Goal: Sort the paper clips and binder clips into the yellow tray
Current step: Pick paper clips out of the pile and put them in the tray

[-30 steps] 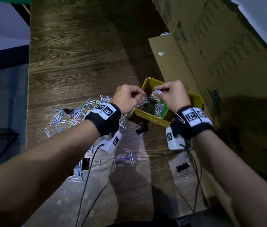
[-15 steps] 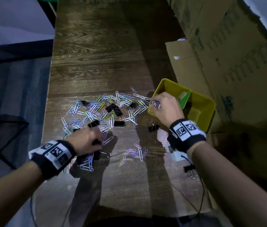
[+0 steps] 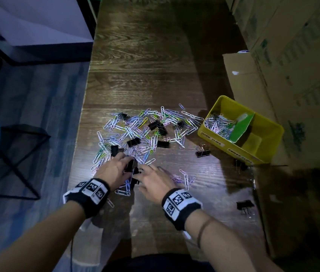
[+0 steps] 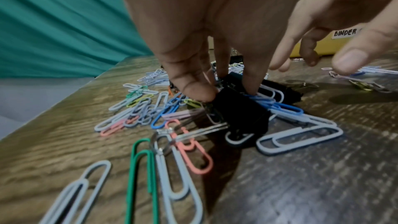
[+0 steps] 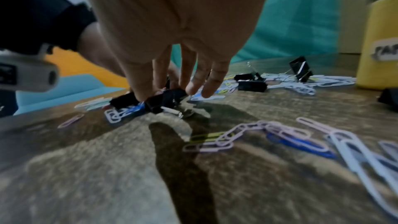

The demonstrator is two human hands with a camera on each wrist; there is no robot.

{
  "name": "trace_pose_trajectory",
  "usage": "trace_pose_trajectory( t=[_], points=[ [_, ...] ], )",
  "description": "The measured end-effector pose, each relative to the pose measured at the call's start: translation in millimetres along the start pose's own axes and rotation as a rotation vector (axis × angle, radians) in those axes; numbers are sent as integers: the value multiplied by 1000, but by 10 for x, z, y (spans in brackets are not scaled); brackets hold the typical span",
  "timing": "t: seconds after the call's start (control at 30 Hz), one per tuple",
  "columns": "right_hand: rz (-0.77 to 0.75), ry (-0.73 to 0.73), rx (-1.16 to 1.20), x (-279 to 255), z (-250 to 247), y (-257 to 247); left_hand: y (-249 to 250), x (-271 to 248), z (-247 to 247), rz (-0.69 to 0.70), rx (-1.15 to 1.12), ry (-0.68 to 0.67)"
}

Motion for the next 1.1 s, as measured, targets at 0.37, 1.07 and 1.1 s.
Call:
trace_pose_trajectory(
  t=[0.37, 1.07, 1.1],
  points=[
    [16, 95, -125, 58, 103, -34, 17, 169, -304, -22, -154, 154],
    [462, 292, 23, -367, -515, 1390, -4, -357, 58, 181, -5, -69],
    [447, 304, 14, -384, -512, 1366, -3, -369, 49, 185, -5, -61]
  ],
)
Point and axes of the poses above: each hand's wrist, its own x-axis towards the middle knuckle, its own z-axis out of the palm, y = z × x, the point moved 10 cm from there along x, towards the middle knuckle, and after that the axes turned 1 degree about -y, right-handed, at the moved point
